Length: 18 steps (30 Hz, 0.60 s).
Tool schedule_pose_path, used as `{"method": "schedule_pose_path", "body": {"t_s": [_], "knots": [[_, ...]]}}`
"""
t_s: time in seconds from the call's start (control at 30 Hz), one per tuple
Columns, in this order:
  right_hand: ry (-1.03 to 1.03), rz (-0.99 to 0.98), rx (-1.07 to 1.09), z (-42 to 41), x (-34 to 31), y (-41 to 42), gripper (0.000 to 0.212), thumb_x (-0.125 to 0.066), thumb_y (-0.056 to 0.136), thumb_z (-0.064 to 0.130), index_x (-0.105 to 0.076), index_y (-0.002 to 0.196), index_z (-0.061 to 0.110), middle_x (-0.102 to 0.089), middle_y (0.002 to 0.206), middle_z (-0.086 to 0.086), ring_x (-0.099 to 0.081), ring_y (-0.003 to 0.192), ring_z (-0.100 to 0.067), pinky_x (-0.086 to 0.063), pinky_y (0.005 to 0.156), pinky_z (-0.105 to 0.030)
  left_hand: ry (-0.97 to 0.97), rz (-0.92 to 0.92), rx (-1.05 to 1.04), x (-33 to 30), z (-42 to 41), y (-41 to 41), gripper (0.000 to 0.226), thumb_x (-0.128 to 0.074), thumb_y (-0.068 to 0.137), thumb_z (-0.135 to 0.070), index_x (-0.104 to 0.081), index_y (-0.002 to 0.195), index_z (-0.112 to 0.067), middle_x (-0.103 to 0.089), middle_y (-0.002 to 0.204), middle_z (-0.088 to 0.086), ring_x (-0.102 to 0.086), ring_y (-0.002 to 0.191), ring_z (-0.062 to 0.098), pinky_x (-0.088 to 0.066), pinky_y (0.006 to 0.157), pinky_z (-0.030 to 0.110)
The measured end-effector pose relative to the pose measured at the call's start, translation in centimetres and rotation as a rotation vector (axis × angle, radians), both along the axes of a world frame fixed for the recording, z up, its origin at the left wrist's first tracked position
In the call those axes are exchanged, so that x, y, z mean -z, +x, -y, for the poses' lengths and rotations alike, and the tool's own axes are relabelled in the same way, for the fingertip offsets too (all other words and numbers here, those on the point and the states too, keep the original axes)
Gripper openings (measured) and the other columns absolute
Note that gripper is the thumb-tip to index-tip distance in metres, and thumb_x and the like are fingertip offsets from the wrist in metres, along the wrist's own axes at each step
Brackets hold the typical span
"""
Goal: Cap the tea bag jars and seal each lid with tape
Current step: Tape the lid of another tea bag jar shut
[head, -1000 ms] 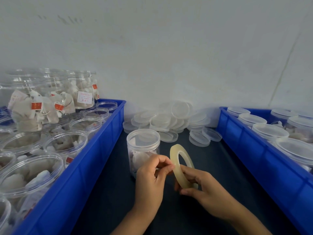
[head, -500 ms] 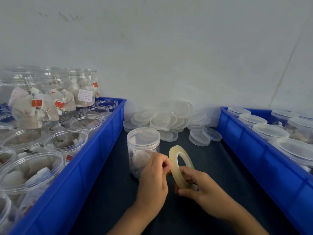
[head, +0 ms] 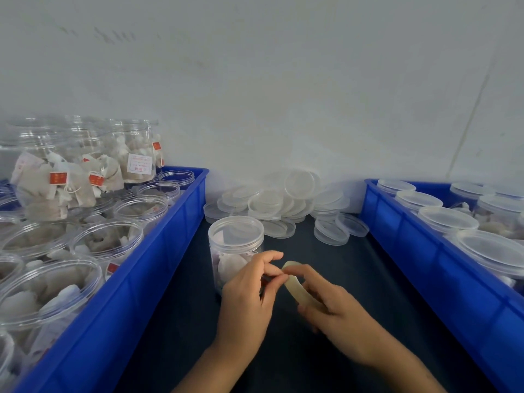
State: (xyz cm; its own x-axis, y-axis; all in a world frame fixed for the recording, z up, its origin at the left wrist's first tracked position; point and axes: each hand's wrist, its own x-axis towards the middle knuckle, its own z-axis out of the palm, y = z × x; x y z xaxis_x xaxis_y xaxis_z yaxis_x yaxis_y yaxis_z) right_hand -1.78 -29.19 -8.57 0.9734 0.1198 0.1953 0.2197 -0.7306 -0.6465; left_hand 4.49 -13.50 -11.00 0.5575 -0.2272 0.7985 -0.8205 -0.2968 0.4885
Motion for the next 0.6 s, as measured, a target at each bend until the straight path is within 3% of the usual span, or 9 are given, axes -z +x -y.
{"method": "schedule_pose_path", "body": {"t_s": [0.1,0.2,0.27,0.33,0.43,0.6], "knots": [[0.015,-0.012,0.048,-0.6,0.1,0.0,0.04,-0.051,0.092,0.022,-0.039,0.117,0.052,-0.056,0.082,0.01,-0.056,0.077,-0.012,-0.052,0.079,-0.045,-0.031,0.029,-0.025,-0.5,-0.2,-0.3,0.033,-0.069,0.079,-0.02,-0.064,0.112,-0.014,-0.069,0.08,-0.007,-0.066,0.078,0.001,-0.058,0.076,0.024],[-0.052,0.031,0.123,-0.4,0.0,0.3,0.029,-0.045,0.096,0.031,-0.036,0.114,0.051,-0.055,0.075,0.008,-0.055,0.068,-0.011,-0.051,0.072,-0.038,-0.118,-0.037,-0.018,-1.1,-0.2,-0.7,0.03,-0.067,0.083,-0.026,-0.051,0.104,-0.039,-0.066,0.079,-0.015,-0.067,0.081,0.001,-0.057,0.082,0.046],[-0.128,0.016,0.19,0.3,-0.1,0.4,0.017,-0.039,0.098,0.042,-0.033,0.111,0.05,-0.056,0.075,0.007,-0.055,0.068,-0.009,-0.05,0.071,-0.034,-0.147,-0.046,0.022,-1.5,-0.1,-1.0,0.032,-0.067,0.083,-0.026,-0.045,0.098,-0.044,-0.066,0.079,-0.015,-0.068,0.081,0.002,-0.057,0.082,0.043],[-0.12,-0.052,0.216,0.7,0.0,0.4,0.013,-0.039,0.097,0.046,-0.034,0.109,0.049,-0.057,0.08,0.005,-0.057,0.069,-0.008,-0.053,0.07,-0.035,-0.144,-0.045,0.04,-1.5,-0.1,-0.8,0.034,-0.068,0.082,-0.023,-0.045,0.096,-0.043,-0.065,0.078,-0.013,-0.067,0.08,0.001,-0.057,0.076,0.028],[0.001,-0.157,0.115,0.6,0.4,0.2,0.016,-0.044,0.099,0.036,-0.039,0.108,0.048,-0.061,0.09,-0.004,-0.059,0.062,-0.007,-0.053,0.062,-0.025,-0.11,-0.025,-0.013,-1.0,-0.4,0.1,0.041,-0.075,0.079,-0.013,-0.047,0.097,-0.037,-0.066,0.077,-0.012,-0.066,0.081,0.0,-0.053,0.076,0.013],[0.257,-0.014,0.141,-0.3,0.7,0.8,0.018,-0.05,0.098,0.027,-0.055,0.081,0.031,-0.063,0.082,0.001,-0.049,0.058,-0.002,-0.045,0.058,-0.028,-0.004,0.227,-0.196,-0.7,-1.4,1.2,0.024,-0.073,0.078,-0.027,-0.063,0.096,-0.014,-0.07,0.083,-0.011,-0.066,0.079,0.001,-0.053,0.072,0.016]]}}
